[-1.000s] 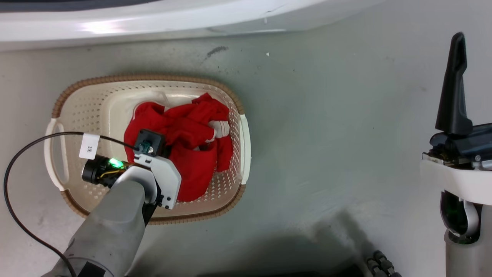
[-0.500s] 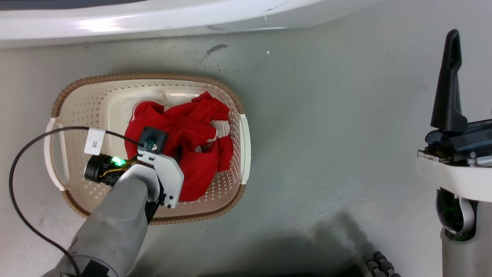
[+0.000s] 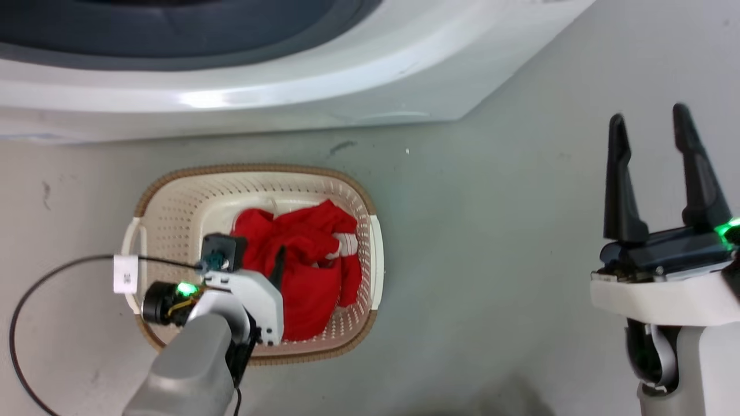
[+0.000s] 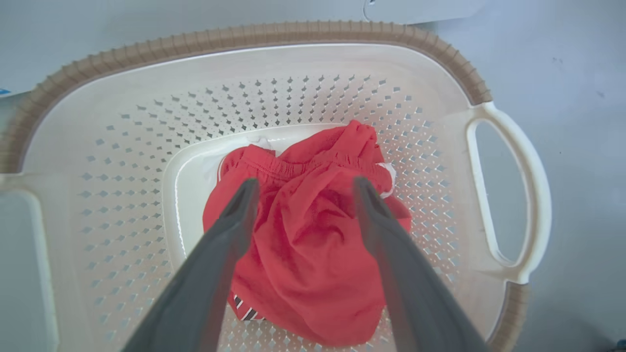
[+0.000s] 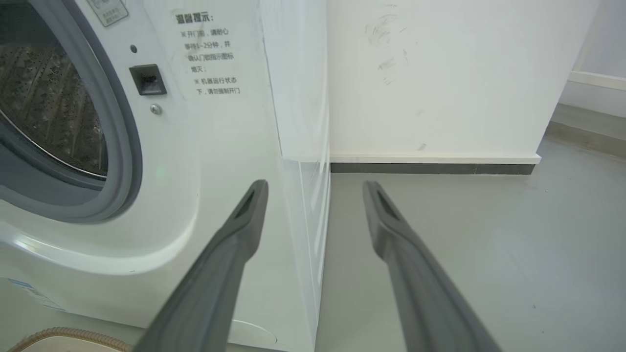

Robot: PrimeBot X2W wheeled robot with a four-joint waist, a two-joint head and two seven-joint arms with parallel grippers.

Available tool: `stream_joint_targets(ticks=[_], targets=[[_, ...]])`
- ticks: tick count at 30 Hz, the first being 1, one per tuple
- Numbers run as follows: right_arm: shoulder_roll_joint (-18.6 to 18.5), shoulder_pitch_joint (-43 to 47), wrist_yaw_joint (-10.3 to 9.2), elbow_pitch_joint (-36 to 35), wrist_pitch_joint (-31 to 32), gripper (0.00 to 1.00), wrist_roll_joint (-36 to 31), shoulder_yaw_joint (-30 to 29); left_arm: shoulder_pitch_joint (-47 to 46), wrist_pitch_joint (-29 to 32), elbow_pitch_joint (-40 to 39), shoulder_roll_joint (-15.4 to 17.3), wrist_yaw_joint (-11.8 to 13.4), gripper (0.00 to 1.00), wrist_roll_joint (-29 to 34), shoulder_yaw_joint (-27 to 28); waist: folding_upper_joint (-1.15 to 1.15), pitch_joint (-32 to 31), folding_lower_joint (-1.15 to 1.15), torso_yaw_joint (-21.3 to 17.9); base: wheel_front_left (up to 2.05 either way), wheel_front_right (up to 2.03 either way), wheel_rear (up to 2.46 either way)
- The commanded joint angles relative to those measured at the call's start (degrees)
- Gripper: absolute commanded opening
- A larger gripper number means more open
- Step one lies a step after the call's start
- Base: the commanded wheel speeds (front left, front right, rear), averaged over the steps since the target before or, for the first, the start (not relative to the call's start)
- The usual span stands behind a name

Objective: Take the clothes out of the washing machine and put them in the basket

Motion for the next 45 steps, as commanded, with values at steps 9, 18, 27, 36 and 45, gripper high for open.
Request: stream_joint_targets(ticks=[9,18,27,36,45], targets=[[0.04,5.33,-0.04,2.75,-0.13,1.00,-0.67,1.00,10.97,-0.13,-13.00,0.80,2.31,1.00,5.42,7.79,0.00,-13.12,0.00,1.46,0.00,0.00,0.00],[0.04,9.26,-0.04,4.10,-0.13,1.00,-0.69,1.35,20.15,-0.13,-28.11,-0.13,4.92,1.00,13.11,16.30,0.00,-20.19,0.00,2.40,0.00,0.00,0.00],[0.04,12.19,-0.04,5.24,-0.13,1.00,-0.71,1.36,26.91,-0.13,-40.44,-1.92,5.80,1.00,19.19,23.61,0.00,-24.83,0.00,3.29,0.00,0.00,0.00],[0.05,14.95,-0.04,7.01,-0.13,1.00,-0.32,1.28,32.96,-0.14,-51.49,-4.22,5.85,1.00,24.64,28.65,0.00,-29.95,0.00,3.95,0.00,0.00,0.00],[0.04,17.55,-0.04,8.13,-0.13,1.00,-0.95,0.82,38.17,-0.14,-57.45,-6.13,5.53,1.00,27.47,29.61,0.00,-34.77,0.00,4.63,0.00,0.00,0.00]])
